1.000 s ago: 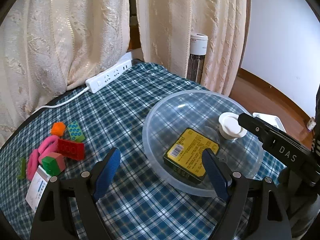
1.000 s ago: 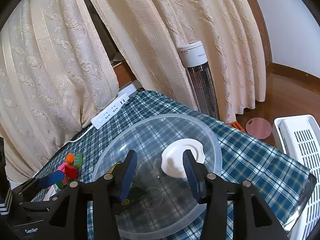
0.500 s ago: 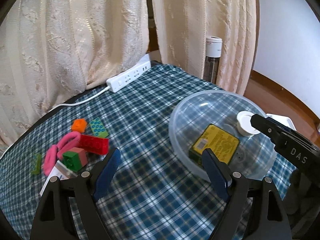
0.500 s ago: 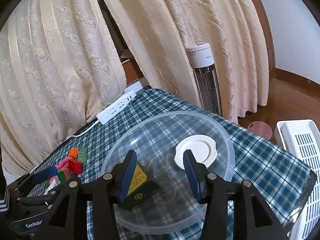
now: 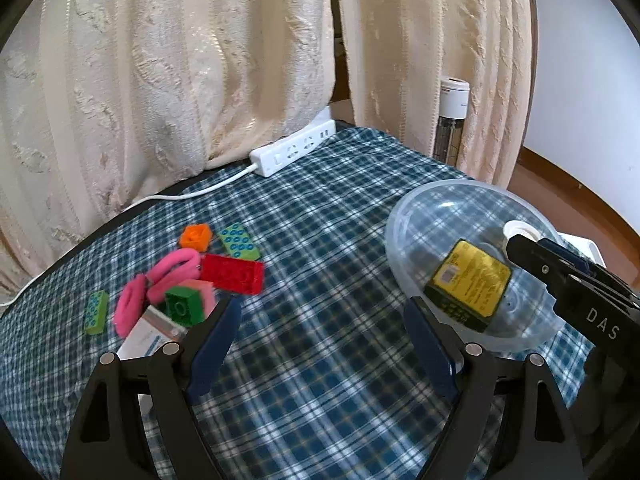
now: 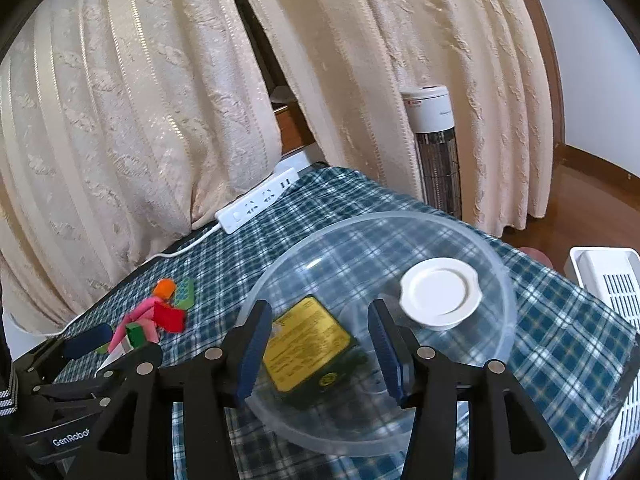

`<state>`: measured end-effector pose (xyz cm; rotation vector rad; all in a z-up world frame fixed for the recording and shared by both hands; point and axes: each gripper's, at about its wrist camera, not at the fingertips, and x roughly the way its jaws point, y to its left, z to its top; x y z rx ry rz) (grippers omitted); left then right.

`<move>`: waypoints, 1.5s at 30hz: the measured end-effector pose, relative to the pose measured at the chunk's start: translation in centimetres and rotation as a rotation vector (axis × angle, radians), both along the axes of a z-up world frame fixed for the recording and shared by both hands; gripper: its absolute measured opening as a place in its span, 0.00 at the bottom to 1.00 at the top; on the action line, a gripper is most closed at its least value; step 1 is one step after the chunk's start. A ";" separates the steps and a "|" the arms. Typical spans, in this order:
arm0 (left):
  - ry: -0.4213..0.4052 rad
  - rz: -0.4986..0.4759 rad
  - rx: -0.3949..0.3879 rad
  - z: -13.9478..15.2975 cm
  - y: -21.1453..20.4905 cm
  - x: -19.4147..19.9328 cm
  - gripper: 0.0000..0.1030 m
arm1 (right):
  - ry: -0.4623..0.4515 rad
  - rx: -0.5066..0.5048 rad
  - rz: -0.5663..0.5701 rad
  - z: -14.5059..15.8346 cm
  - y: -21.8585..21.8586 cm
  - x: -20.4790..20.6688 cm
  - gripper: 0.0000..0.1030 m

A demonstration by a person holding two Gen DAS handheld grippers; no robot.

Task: Organize objects
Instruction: 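Withdraw both grippers from the bowl back toward the remaining objects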

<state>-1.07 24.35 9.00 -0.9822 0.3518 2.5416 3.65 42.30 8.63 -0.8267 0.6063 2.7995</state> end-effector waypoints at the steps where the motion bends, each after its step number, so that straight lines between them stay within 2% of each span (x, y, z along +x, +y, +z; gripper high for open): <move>1: 0.003 0.007 -0.003 0.0 -0.3 -0.1 0.82 | -0.001 0.001 0.005 0.0 -0.3 -0.1 0.52; 15: 0.010 0.101 -0.017 -0.2 -5.1 -0.8 0.82 | -0.018 0.027 0.073 0.4 -4.5 -1.8 0.52; 22: -0.008 0.135 -0.005 -0.6 -7.3 -1.6 0.82 | -0.022 0.055 0.124 0.9 -6.7 -2.8 0.63; 29: -0.036 0.199 0.028 -1.2 -10.5 -2.6 0.82 | -0.026 0.084 0.188 1.4 -9.3 -4.2 0.68; 45: -0.074 0.274 0.049 -2.1 -15.0 -4.0 0.82 | -0.086 0.073 0.303 0.5 -13.5 -7.7 0.70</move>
